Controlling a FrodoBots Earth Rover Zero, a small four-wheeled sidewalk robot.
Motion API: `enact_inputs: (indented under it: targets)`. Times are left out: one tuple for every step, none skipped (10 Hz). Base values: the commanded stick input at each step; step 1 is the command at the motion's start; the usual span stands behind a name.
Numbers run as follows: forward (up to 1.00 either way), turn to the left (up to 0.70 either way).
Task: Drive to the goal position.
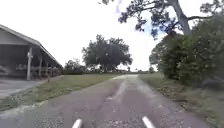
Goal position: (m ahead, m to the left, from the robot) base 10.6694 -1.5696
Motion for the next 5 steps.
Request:
enact_inputs:
  targets:
    - [0.70,0.00]
    - [0.70,0.00]
    - [0.70,0.00]
    - [0.70,0.00]
    - [0.70,0.00]
